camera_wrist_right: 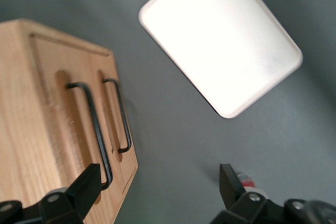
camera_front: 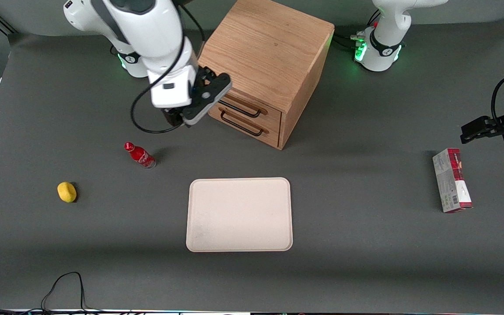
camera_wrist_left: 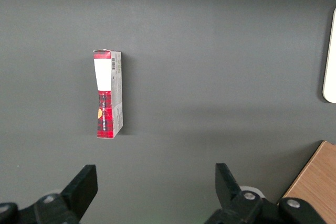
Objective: Open upper drawer
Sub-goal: 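Lower the open right gripper around the upper drawer's black handle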
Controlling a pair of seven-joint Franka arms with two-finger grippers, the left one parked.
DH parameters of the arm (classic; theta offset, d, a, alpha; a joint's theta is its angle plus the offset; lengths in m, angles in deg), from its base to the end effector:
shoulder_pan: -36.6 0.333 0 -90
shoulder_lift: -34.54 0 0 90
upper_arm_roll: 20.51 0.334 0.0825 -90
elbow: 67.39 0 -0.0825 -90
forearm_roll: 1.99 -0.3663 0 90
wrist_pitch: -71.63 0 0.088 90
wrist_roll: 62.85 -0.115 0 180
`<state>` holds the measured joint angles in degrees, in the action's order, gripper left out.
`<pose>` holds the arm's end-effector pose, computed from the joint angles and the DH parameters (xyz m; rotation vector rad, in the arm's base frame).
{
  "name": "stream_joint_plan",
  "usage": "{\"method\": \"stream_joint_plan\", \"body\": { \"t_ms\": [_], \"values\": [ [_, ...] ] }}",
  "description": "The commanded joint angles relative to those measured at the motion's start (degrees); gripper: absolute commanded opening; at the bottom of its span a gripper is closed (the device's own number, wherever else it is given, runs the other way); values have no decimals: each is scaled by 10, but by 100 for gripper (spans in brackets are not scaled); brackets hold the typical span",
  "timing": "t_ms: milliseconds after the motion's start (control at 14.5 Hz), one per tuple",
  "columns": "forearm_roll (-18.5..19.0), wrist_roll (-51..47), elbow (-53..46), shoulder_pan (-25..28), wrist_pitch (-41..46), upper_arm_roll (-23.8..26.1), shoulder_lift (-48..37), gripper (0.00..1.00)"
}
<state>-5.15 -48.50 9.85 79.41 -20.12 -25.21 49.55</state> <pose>0.4813 0.3945 0.5870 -2.7892 -1.3757 0.0229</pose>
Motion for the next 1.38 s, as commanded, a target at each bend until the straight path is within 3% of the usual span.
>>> {"method": "stream_joint_plan", "body": {
  "t_ms": [0,415,553,761,1314],
  "values": [
    [-5,82,-2,27,7,-8,8,100],
    [-7,164,28,38,-6,-8,5,100],
    [-16,155,31,38,-3,-8,4,100],
    [-62,148,44,36,-3,-14,-2,100],
    [-66,75,71,39,-7,-11,-4,100]
  ]
}}
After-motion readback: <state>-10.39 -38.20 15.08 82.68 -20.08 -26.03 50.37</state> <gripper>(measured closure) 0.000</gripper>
